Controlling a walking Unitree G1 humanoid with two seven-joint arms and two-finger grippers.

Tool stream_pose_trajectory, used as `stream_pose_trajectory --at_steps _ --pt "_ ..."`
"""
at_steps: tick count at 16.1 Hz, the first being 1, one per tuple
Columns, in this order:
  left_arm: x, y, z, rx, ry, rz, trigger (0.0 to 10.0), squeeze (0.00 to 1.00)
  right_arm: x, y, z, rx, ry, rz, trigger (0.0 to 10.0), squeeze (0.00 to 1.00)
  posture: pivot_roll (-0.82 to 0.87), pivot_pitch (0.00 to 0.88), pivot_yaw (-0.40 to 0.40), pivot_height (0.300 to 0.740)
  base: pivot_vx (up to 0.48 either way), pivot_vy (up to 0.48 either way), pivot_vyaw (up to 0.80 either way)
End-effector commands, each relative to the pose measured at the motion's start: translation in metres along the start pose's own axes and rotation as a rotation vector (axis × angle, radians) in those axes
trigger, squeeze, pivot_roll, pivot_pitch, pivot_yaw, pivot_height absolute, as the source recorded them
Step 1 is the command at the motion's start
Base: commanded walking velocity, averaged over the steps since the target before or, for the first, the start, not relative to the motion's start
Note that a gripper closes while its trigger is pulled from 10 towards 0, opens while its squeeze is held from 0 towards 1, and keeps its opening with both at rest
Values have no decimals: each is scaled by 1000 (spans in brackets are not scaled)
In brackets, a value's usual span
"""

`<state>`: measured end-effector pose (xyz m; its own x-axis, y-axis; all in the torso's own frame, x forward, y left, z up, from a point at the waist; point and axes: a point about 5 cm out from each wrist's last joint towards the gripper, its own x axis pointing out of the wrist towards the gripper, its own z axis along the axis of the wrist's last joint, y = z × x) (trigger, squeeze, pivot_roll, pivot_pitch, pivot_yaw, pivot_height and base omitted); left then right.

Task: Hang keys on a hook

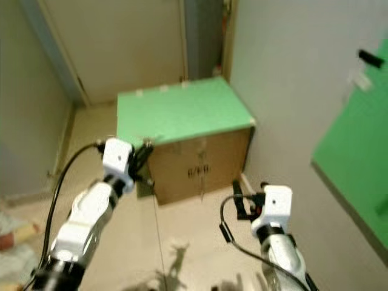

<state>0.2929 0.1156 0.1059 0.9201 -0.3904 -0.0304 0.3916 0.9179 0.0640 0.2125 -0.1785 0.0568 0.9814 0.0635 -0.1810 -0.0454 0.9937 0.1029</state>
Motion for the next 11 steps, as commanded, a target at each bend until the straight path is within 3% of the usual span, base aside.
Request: stream_pose_trajectory --at_steps 1,8,11 --pt "-1 4 -1 7 9 9 10000 0 1 3 0 6 9 4 10000 0 -184 0 61 740 0 0 0" --pt "7 11 -1 114 23 -60 10000 0 5 6 4 -8 -5 35 10000 0 -186 0 66 740 0 0 -611" --pt "9 7 -2 104 31 -104 10000 0 4 3 3 -4 0 24 10000 0 -196 0 73 740 0 0 -613"
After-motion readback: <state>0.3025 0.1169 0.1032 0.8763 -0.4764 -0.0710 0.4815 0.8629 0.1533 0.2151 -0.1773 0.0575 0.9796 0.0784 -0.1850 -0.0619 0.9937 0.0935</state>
